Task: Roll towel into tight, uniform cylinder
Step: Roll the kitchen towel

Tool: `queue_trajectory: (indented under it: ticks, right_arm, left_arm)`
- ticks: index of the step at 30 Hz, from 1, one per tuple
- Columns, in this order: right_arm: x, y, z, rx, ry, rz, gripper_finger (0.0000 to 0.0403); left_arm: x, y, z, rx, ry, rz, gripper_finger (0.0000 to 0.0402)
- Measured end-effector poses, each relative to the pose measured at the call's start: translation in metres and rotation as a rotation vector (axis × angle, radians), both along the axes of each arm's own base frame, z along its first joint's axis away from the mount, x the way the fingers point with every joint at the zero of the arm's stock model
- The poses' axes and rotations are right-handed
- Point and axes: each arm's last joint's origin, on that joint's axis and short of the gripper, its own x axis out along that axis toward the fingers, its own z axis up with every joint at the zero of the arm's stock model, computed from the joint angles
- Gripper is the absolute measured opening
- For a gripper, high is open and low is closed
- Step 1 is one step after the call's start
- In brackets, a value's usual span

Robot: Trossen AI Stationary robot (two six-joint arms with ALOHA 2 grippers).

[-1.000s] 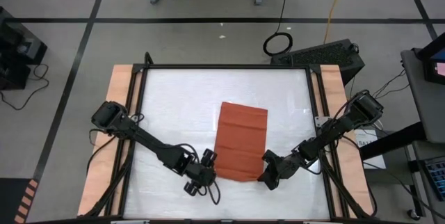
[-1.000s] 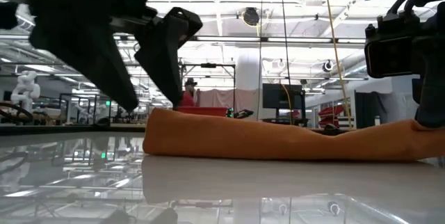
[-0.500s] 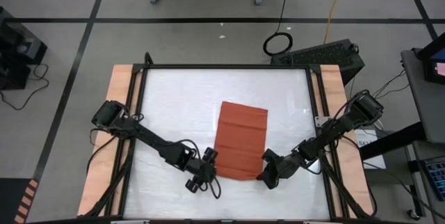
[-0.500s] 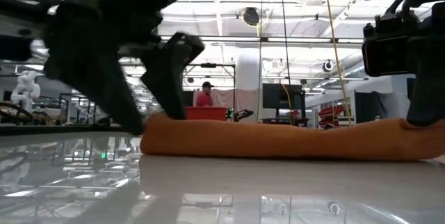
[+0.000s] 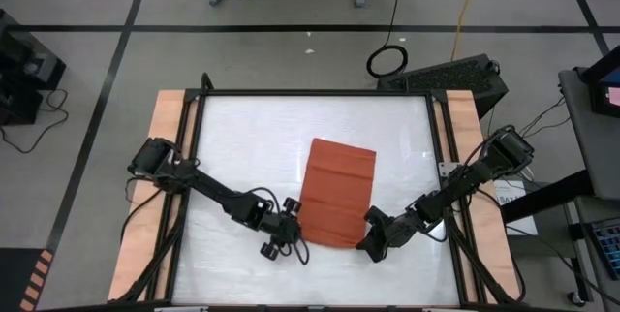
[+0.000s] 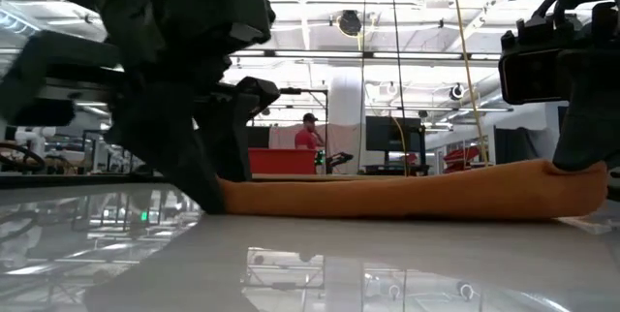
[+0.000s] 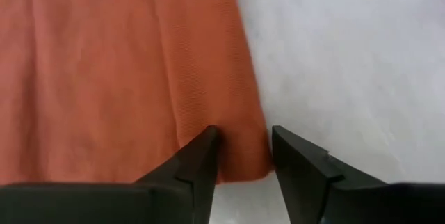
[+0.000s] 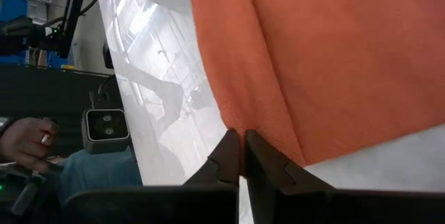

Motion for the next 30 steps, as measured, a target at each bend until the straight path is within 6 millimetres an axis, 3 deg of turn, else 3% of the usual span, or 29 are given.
queue_trajectory:
  ticks: [4, 11, 21, 30]
  right_arm:
    - [0.0, 0.0, 0.0, 0.002, 0.0, 0.002, 0.0]
    - [-0.001, 0.003, 0.001, 0.025, -0.003, 0.004, 0.0]
    - [-0.011, 0.015, 0.0, 0.059, 0.026, -0.01, 0.0]
    - [-0.022, 0.008, -0.012, 0.084, 0.078, -0.057, 0.0]
  left_arm:
    - [0.005, 0.009, -0.004, -0.052, 0.023, 0.049, 0.0115]
    - [0.013, 0.021, -0.005, -0.234, 0.062, 0.114, 0.0015]
    - [0.019, 0.03, 0.0, -0.572, 0.22, 0.21, 0.0016]
    - [0.028, 0.057, 0.001, -0.766, 0.302, 0.4, 0.0016]
